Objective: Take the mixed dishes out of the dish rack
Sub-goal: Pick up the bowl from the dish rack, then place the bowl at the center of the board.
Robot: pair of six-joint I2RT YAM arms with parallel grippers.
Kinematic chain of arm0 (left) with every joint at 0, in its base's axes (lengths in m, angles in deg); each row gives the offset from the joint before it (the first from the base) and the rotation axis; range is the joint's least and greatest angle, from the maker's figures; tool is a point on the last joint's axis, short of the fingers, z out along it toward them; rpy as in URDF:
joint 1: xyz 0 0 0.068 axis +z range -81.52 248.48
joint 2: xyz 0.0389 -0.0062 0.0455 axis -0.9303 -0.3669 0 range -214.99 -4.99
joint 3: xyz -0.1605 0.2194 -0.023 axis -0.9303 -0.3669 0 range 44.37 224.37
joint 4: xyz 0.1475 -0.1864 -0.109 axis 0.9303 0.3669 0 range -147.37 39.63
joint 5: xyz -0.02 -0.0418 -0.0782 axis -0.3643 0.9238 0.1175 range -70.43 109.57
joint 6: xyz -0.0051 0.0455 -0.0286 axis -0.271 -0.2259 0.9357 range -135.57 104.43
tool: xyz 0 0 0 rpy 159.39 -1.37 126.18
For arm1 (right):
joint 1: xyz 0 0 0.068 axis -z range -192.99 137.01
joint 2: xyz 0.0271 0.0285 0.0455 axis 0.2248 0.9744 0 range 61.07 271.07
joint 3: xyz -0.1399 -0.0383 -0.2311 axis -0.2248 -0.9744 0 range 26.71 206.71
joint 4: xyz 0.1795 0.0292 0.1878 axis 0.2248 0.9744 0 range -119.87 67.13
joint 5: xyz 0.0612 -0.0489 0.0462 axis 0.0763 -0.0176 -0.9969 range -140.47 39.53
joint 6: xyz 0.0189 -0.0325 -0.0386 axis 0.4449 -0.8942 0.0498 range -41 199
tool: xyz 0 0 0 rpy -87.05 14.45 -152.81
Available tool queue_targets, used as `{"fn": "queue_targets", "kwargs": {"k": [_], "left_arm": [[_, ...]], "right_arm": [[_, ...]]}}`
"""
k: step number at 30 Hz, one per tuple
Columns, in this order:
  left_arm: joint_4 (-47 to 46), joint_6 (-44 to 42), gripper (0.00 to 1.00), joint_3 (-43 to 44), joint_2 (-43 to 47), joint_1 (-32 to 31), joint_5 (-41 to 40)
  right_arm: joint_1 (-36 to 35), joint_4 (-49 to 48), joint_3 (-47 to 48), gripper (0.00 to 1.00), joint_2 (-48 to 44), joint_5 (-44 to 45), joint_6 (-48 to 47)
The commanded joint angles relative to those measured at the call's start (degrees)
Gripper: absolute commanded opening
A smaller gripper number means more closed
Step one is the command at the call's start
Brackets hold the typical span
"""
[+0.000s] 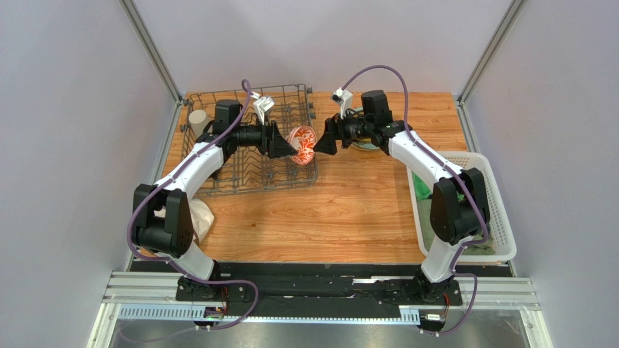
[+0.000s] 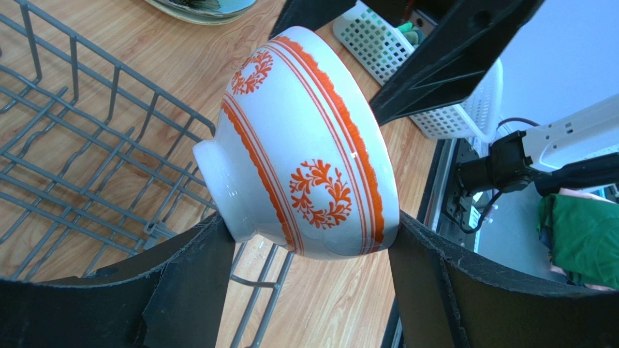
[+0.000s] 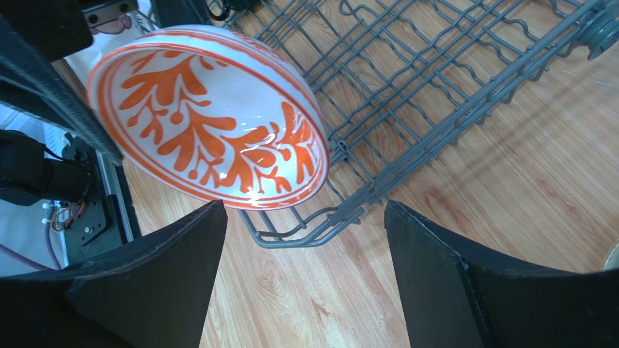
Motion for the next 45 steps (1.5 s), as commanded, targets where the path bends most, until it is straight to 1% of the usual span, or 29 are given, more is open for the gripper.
{"fn": "queue_targets", "kwargs": {"k": [1,7,15,18,19,21,22,24,25,27,28,30,31,33,36,37,39,40,43,45], "left_arm": [[-4.84,1.14,0.0,1.78,2.54,0.14,4.1],[-5.46,1.58,0.0,1.25,1.92,0.15,5.06],[-6.69,2.55,0.0,0.99,1.57,0.15,6.3],[-6.95,2.81,0.0,0.81,1.4,0.06,6.65],[-7.21,3.08,0.0,0.9,1.22,0.14,6.74],[-7.22,3.08,0.0,0.73,1.13,0.15,7.0],[-7.39,3.17,0.0,0.72,0.96,0.06,7.09],[-7.57,3.43,0.0,0.72,0.69,0.15,7.35],[-7.74,3.52,0.0,0.72,0.34,0.15,7.61],[-7.74,3.6,0.0,0.81,0.08,0.15,7.79],[-7.83,3.52,0.0,0.55,-0.01,0.15,7.79],[-7.83,3.08,0.0,0.64,-0.19,0.15,7.97],[-7.92,3.08,0.0,0.55,-0.45,0.15,8.05],[-7.66,2.82,0.0,0.55,-0.71,0.14,8.05],[-6.96,1.68,0.08,0.55,-0.8,0.15,7.79],[-6.69,1.32,0.16,0.46,-0.71,0.15,7.62],[-5.9,0.62,0.24,0.55,-0.54,0.14,7.09],[-5.72,0.27,0.3,0.46,-0.45,0.15,6.83],[-4.49,-0.87,0.39,0.46,0.25,0.15,5.77],[-3.36,-2.1,0.41,0.72,0.69,0.14,5.07]], "right_arm": [[-1.05,-2.78,4.42,0.83,1.95,1.47,-1.47],[-2.28,-3.22,7.49,0.81,5.11,1.56,-1.38],[-3.78,-3.75,9.17,0.76,7.14,1.65,-1.2],[-3.95,-4.02,9.26,0.69,7.4,1.47,-1.2],[-3.95,-4.02,9.26,0.65,7.4,1.39,-1.2],[-4.04,-4.02,9.35,0.59,7.58,1.21,-1.29],[-4.13,-3.93,9.35,0.53,7.4,1.12,-1.29],[-4.04,-4.02,9.35,0.47,7.49,0.95,-1.29],[-4.13,-4.1,9.35,0.37,7.4,0.86,-1.29],[-4.13,-4.1,9.43,0.26,7.4,0.68,-1.2],[-4.13,-4.19,9.35,0.15,7.49,0.77,-1.2],[-4.13,-4.19,9.35,0.04,7.32,0.86,-1.11],[-4.13,-4.28,9.17,0.0,7.23,0.95,-1.03],[-4.22,-4.28,9.08,0.0,7.05,1.03,-1.03],[-4.22,-4.28,8.38,0.0,6.35,1.3,-1.46],[-4.13,-4.19,8.21,0.0,6.17,1.65,-1.64],[-4.13,-4.19,7.59,0.0,5.56,1.74,-1.9],[-4.13,-4.1,7.41,0.0,5.38,1.74,-2.16],[-4.04,-3.93,6.89,0.0,4.59,1.83,-2.43],[-4.04,-3.67,6.54,0.0,4.15,2.0,-2.61]]}}
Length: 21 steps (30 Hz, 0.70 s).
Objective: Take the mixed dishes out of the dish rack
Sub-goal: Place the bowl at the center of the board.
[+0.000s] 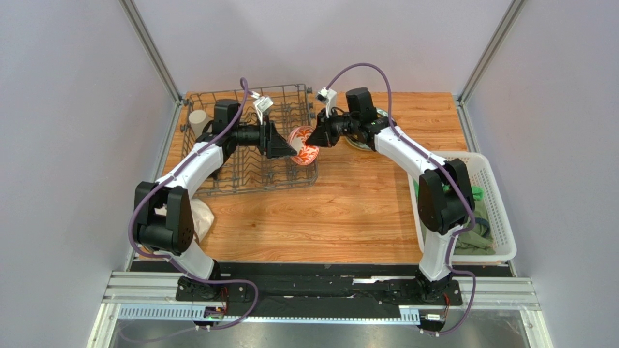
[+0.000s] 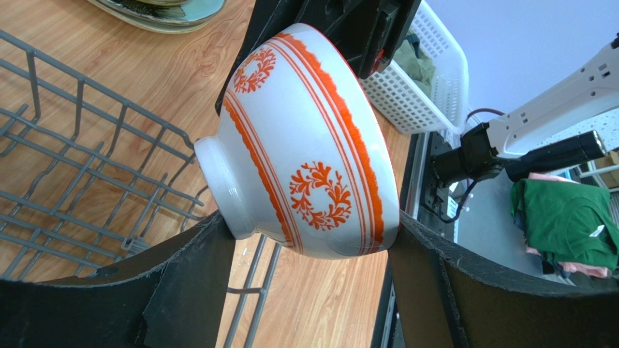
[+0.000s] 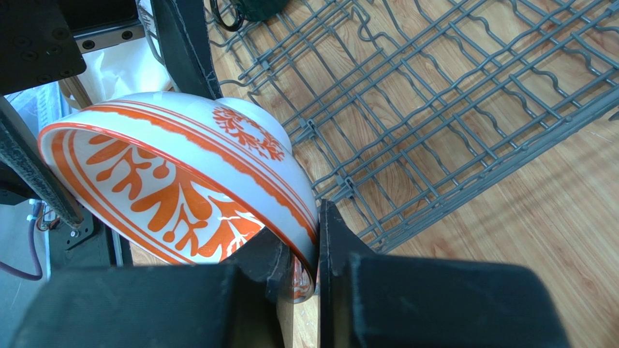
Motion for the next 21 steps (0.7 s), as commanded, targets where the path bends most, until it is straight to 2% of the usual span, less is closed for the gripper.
{"fn": "queue_targets", "kwargs": {"k": [1,5,6,15,21], "left_arm": [[0.21,-3.88,0.43,1.25,2.29,-0.2,-1.53],[1.53,-5.63,0.52,1.08,3.78,-0.2,-3.2],[1.88,-6.16,0.58,0.99,4.13,-0.12,-3.47],[3.11,-8.27,0.91,0.81,7.03,0.41,-4.17],[4.34,-10.29,0.93,0.98,7.91,0.76,-4.61]], "right_arm": [[-0.35,-1.7,-0.24,0.0,-3.37,2.35,-1.03],[-0.09,-1.52,-0.95,0.0,-4.16,2.97,-1.38],[0.0,-1.43,-1.12,0.0,-4.42,3.14,-1.56],[0.27,0.06,-1.65,0.0,-5.91,3.49,-2.35],[0.27,1.2,-1.65,0.0,-6.8,2.97,-2.7]]}}
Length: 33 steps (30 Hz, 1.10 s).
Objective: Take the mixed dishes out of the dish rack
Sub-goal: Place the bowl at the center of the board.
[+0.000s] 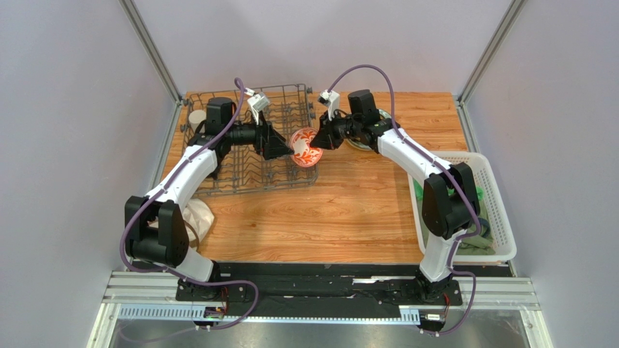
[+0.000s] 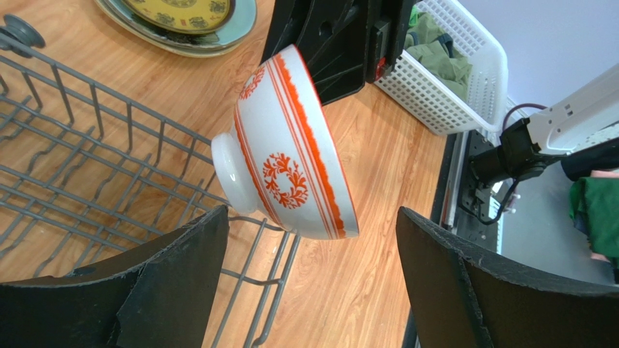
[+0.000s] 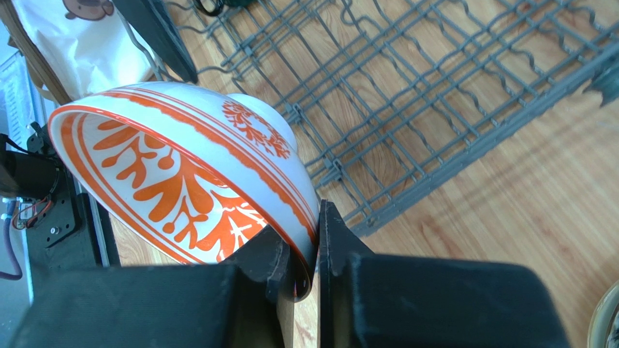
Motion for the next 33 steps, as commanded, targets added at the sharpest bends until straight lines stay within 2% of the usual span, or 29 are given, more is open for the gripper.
{"fn": "queue_targets", "kwargs": {"k": [1,6,12,19,27,33], "left_arm": [[0.19,-3.48,0.93,1.1,2.41,0.39,-0.44],[2.91,-6.36,0.94,1.8,3.72,0.48,-3.16],[7.22,-10.77,0.95,2.06,8.55,0.57,-11.33],[12.4,-15.78,0.95,2.06,11.55,1.01,-18.18],[15.75,-18.15,0.95,1.63,10.41,2.59,-20.13],[16.63,-19.12,0.95,1.45,9.79,2.76,-20.3]], "right_arm": [[0.24,-0.28,0.52,0.0,-3.91,-0.14,-0.71],[0.51,2.0,0.69,0.0,-5.32,1.61,-2.29],[2.35,7.89,1.74,0.0,-7.34,6.63,-3.26],[7.45,19.74,4.56,0.0,-9.36,10.67,-4.93],[14.82,28.8,0.26,0.0,-10.77,10.76,-8.8],[16.24,36.08,-0.28,0.0,-7.44,12.78,-13.72]]}}
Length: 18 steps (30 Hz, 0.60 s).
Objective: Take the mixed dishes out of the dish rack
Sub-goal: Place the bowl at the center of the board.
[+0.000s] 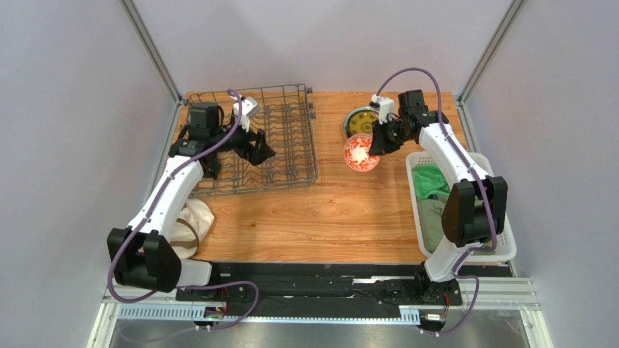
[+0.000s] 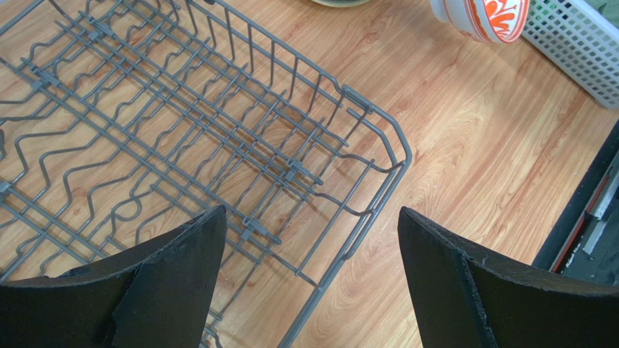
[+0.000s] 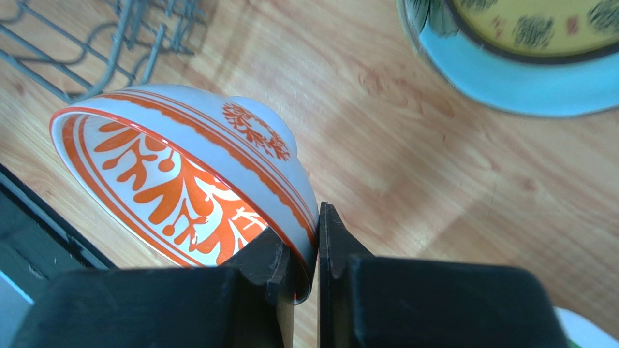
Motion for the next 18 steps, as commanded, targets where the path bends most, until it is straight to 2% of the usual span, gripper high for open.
{"fn": "queue_targets", "kwargs": {"k": [1,9,18], "left_arm": [[1.11,-2.75,0.95,1.4,-0.77,0.4,0.07],[3.57,-5.12,0.95,0.88,-0.77,0.49,0.07],[4.36,-6.0,0.95,0.09,-1.12,0.49,0.86]], "right_arm": [[-0.07,6.46,1.58,0.0,1.75,0.69,-4.28],[0.02,11.56,4.83,0.0,8.61,3.07,-6.56],[0.38,12.54,10.19,0.0,15.64,4.56,-7.36]]}}
